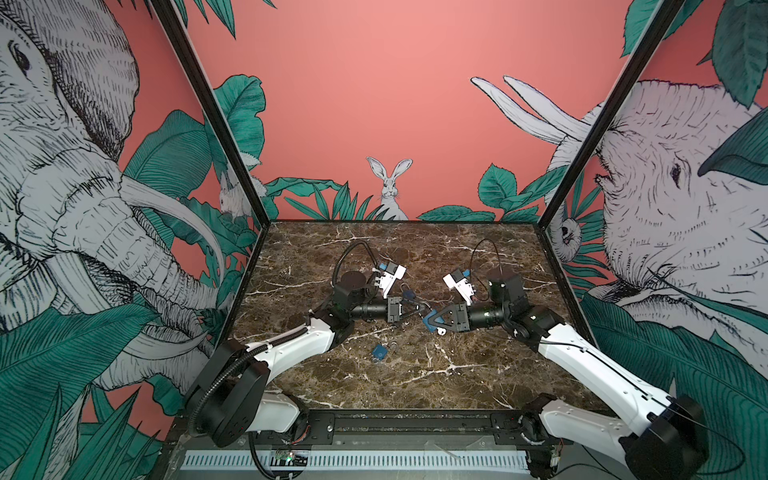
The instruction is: Lock with the key
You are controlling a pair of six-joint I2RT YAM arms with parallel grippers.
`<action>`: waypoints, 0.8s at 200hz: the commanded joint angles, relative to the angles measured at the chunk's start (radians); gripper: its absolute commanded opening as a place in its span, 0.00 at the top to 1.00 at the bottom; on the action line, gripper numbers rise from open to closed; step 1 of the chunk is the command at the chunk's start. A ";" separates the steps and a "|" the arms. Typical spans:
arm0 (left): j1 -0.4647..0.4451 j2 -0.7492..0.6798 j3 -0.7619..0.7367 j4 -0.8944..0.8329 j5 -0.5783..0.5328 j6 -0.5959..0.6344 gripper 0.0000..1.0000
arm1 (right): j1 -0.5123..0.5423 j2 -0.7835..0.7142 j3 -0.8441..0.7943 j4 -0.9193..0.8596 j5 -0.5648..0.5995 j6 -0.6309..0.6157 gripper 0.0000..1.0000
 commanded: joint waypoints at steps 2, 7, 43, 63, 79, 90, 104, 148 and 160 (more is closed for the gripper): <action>-0.106 -0.022 -0.061 -0.069 0.081 -0.013 1.00 | 0.011 0.002 0.085 0.351 -0.016 -0.030 1.00; -0.111 -0.030 -0.068 -0.069 0.077 -0.016 1.00 | 0.011 0.006 0.087 0.351 -0.013 -0.030 1.00; -0.138 -0.090 -0.090 -0.098 0.055 -0.015 1.00 | 0.005 0.027 0.091 0.363 -0.005 -0.036 1.00; -0.155 -0.111 -0.098 -0.114 0.042 -0.013 1.00 | 0.002 0.041 0.091 0.389 -0.005 -0.027 1.00; -0.172 -0.122 -0.101 -0.124 0.030 -0.012 1.00 | 0.001 0.054 0.093 0.401 -0.005 -0.027 1.00; -0.192 -0.125 -0.103 -0.124 0.019 -0.012 1.00 | 0.000 0.064 0.093 0.412 -0.007 -0.026 1.00; -0.222 -0.120 -0.101 -0.126 0.004 -0.013 1.00 | -0.003 0.077 0.096 0.425 -0.005 -0.026 1.00; -0.296 -0.107 -0.129 -0.063 -0.049 -0.053 1.00 | -0.024 0.128 0.115 0.472 -0.012 -0.027 1.00; -0.306 -0.111 -0.139 -0.048 -0.063 -0.065 1.00 | -0.031 0.141 0.120 0.486 -0.015 -0.024 1.00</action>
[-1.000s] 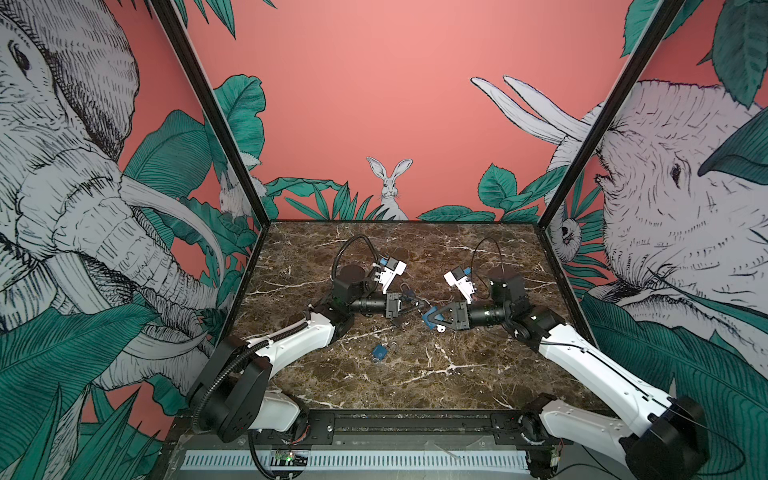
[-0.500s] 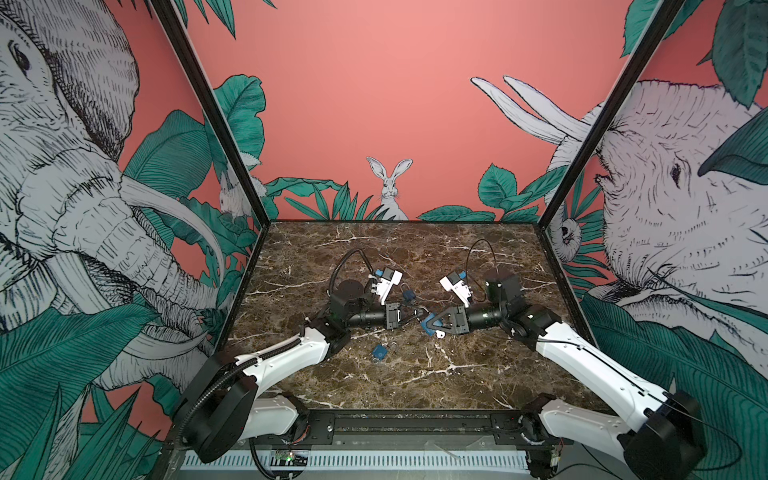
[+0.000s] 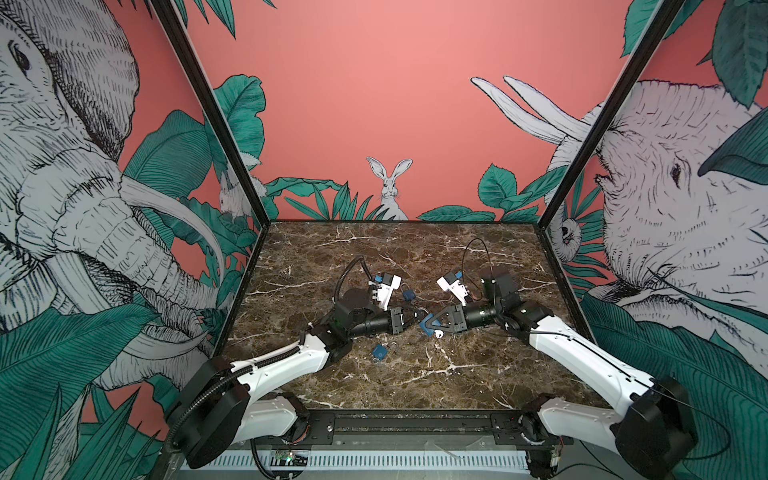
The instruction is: Lock with the key
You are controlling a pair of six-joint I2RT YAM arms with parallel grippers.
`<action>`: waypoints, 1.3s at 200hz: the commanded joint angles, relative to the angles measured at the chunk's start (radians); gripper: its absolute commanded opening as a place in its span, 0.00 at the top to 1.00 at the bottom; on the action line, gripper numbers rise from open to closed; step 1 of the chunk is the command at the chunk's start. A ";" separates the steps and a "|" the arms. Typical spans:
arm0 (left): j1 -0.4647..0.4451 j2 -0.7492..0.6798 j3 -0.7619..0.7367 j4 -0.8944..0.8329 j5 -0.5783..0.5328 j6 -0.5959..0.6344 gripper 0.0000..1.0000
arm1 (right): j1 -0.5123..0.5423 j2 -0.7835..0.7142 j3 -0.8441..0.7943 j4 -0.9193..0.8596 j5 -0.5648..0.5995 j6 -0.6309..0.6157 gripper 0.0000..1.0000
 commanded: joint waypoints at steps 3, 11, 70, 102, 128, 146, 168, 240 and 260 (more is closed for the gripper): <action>-0.176 0.009 -0.045 0.008 0.265 0.010 1.00 | -0.014 0.045 0.116 0.475 0.067 0.028 1.00; -0.183 0.004 -0.051 0.013 0.252 0.008 1.00 | -0.018 0.055 0.119 0.485 0.062 0.032 1.00; -0.158 -0.075 0.004 -0.156 0.149 0.122 1.00 | -0.020 0.073 0.088 0.487 0.051 0.038 1.00; -0.028 -0.087 0.038 -0.149 0.204 0.112 1.00 | -0.018 0.039 0.043 0.379 0.082 -0.027 1.00; 0.037 -0.089 0.086 -0.170 0.265 0.140 1.00 | -0.015 0.026 -0.003 0.371 0.081 -0.023 1.00; 0.047 -0.086 0.143 -0.251 0.288 0.195 1.00 | -0.010 0.016 -0.004 0.317 0.089 -0.053 1.00; 0.058 -0.083 0.178 -0.281 0.302 0.217 1.00 | -0.005 0.004 -0.001 0.269 0.102 -0.084 1.00; 0.073 -0.043 0.235 -0.239 0.333 0.167 1.00 | 0.022 0.000 0.012 0.206 0.116 -0.117 1.00; 0.075 -0.038 0.238 -0.220 0.333 0.157 1.00 | 0.029 -0.003 0.009 0.200 0.125 -0.122 1.00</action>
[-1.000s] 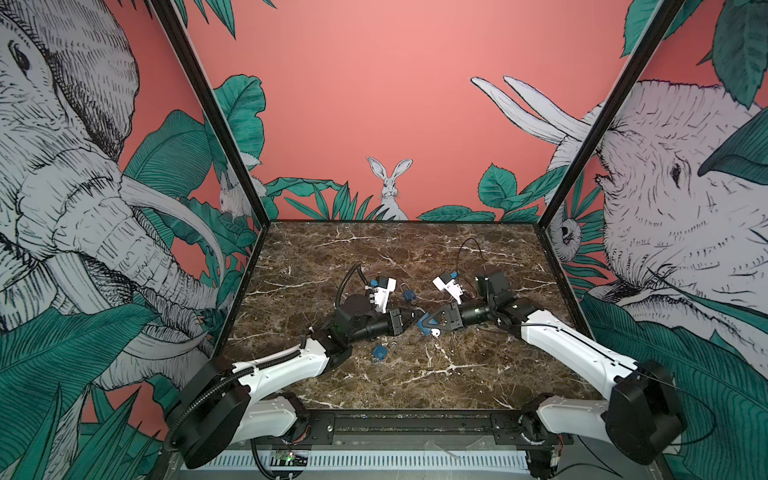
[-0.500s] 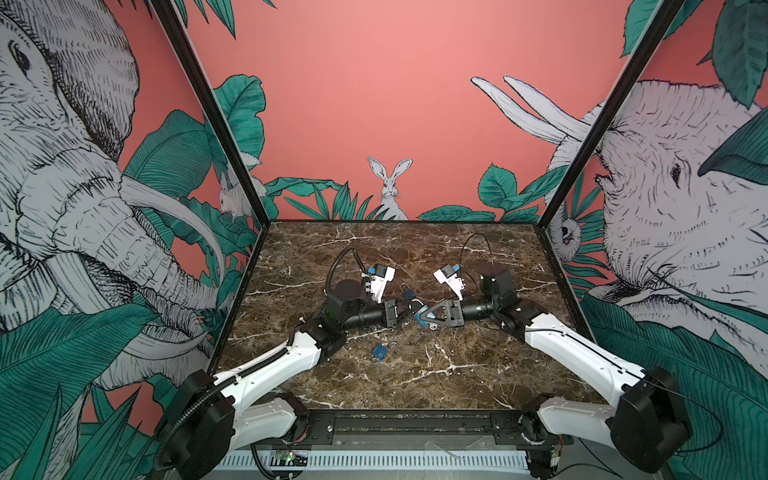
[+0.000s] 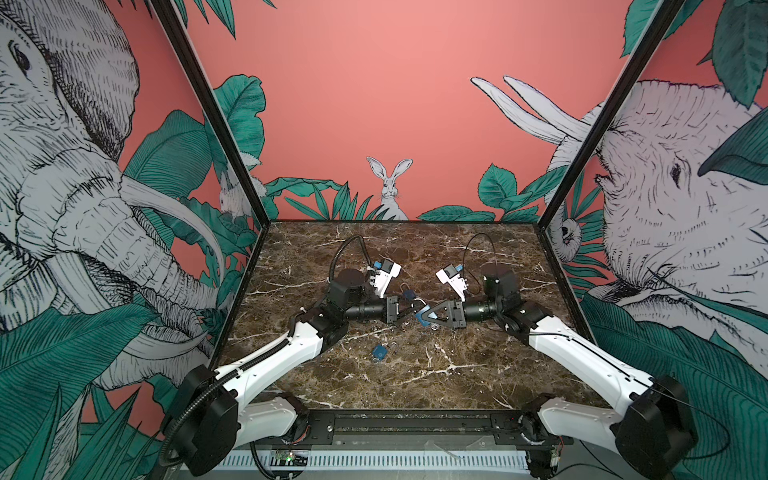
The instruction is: Lock with the key
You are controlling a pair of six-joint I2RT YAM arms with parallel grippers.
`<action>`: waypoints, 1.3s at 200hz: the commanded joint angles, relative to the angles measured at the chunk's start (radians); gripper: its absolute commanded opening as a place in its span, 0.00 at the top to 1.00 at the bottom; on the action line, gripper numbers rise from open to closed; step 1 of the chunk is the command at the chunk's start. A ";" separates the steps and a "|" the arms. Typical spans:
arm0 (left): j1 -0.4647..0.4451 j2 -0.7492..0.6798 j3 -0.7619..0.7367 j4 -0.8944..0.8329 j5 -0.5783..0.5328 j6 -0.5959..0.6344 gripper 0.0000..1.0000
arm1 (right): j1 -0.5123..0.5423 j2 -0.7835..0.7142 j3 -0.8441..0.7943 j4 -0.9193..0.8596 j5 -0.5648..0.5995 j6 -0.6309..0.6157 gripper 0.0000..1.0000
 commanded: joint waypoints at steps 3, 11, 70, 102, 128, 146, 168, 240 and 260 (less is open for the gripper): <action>-0.038 -0.012 0.049 0.083 0.160 -0.025 1.00 | 0.019 0.007 0.021 0.047 0.128 -0.026 1.00; -0.037 -0.012 0.047 0.094 0.158 -0.030 1.00 | 0.020 0.007 0.021 0.046 0.130 -0.026 1.00; -0.004 -0.054 -0.004 0.105 0.056 -0.043 1.00 | 0.020 -0.027 0.013 0.037 0.179 -0.038 0.76; 0.066 -0.087 -0.023 0.108 0.020 -0.063 1.00 | 0.016 -0.052 0.003 0.041 0.185 -0.033 0.60; 0.080 -0.096 -0.010 0.091 0.025 -0.058 1.00 | 0.002 -0.081 -0.020 0.066 0.183 -0.015 0.57; 0.083 -0.099 -0.004 0.078 0.023 -0.051 1.00 | -0.017 -0.098 -0.034 0.095 0.166 0.012 0.56; 0.091 -0.100 0.005 0.083 0.026 -0.059 1.00 | -0.033 -0.109 -0.048 0.132 0.149 0.038 0.56; 0.108 -0.116 0.016 0.124 -0.028 -0.100 1.00 | -0.048 -0.082 -0.102 0.310 0.091 0.161 0.57; 0.111 -0.118 0.016 0.145 -0.042 -0.114 1.00 | -0.048 -0.085 -0.107 0.308 0.086 0.160 0.57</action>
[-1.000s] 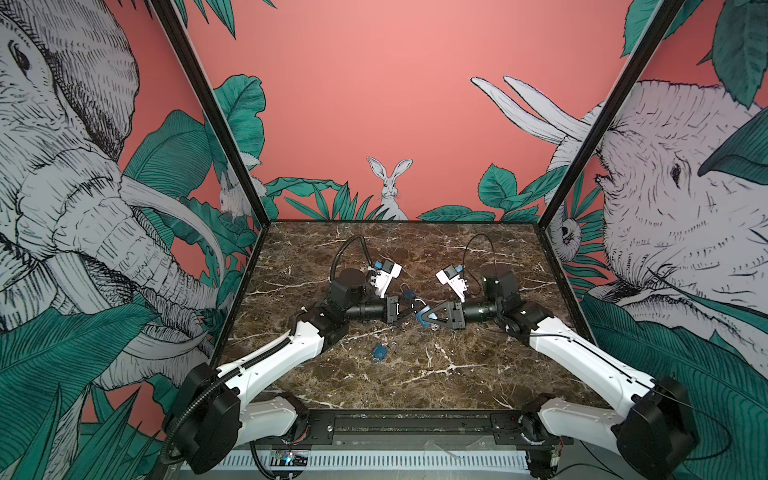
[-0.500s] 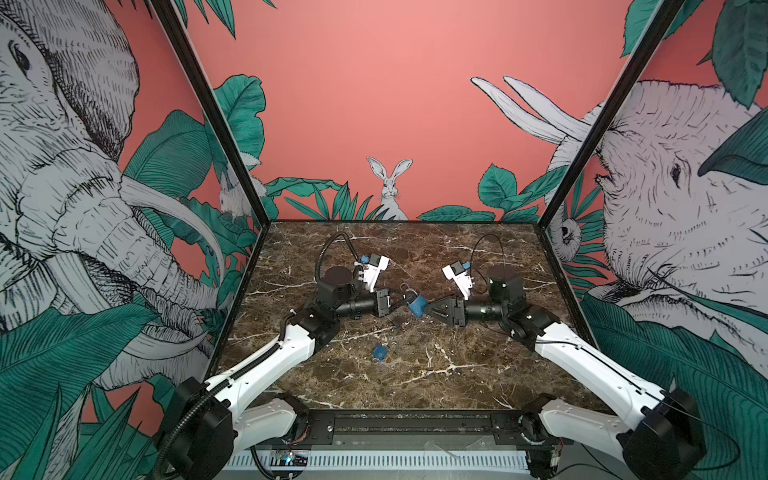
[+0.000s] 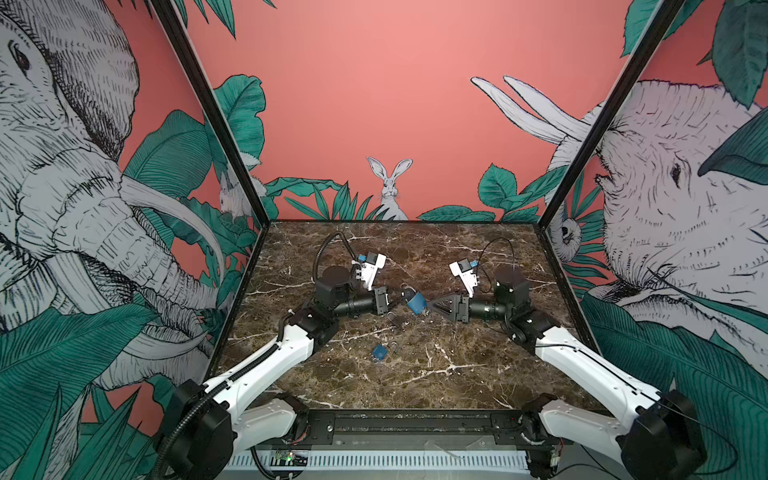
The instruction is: Lock with the key
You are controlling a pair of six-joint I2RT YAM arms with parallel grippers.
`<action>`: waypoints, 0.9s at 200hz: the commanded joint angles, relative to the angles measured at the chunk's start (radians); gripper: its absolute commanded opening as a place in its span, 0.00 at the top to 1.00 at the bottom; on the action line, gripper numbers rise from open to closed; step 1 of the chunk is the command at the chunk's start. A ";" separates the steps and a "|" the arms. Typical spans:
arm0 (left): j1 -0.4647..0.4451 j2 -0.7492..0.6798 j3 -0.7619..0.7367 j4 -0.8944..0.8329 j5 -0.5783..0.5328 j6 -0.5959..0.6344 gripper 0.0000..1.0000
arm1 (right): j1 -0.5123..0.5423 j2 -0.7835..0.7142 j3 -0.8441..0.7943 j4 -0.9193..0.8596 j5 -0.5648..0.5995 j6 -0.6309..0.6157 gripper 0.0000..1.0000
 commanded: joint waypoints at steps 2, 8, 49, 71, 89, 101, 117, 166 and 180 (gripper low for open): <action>0.008 -0.044 0.034 0.098 -0.022 -0.030 1.00 | -0.004 -0.004 -0.007 0.075 -0.025 0.024 0.57; 0.009 -0.044 0.034 0.100 -0.025 -0.034 1.00 | -0.003 -0.005 -0.009 0.077 -0.025 0.027 0.57; 0.007 -0.019 0.031 0.160 -0.032 -0.081 1.00 | 0.009 0.006 -0.019 0.123 -0.027 0.052 0.58; 0.009 -0.005 0.040 0.178 -0.024 -0.093 1.00 | 0.018 0.021 -0.012 0.131 -0.027 0.054 0.60; 0.008 0.003 0.041 0.184 -0.018 -0.098 1.00 | 0.027 0.030 -0.007 0.137 -0.026 0.054 0.63; 0.007 0.005 0.040 0.185 -0.015 -0.101 1.00 | 0.027 0.034 -0.004 0.142 -0.026 0.054 0.66; 0.007 0.003 0.034 0.186 -0.023 -0.102 1.00 | 0.028 0.038 0.000 0.146 -0.027 0.055 0.70; 0.009 0.001 0.026 0.189 -0.032 -0.103 1.00 | 0.029 0.049 0.003 0.163 -0.033 0.069 0.85; 0.008 -0.001 0.023 0.192 -0.037 -0.103 1.00 | 0.029 0.046 0.000 0.163 -0.032 0.071 0.92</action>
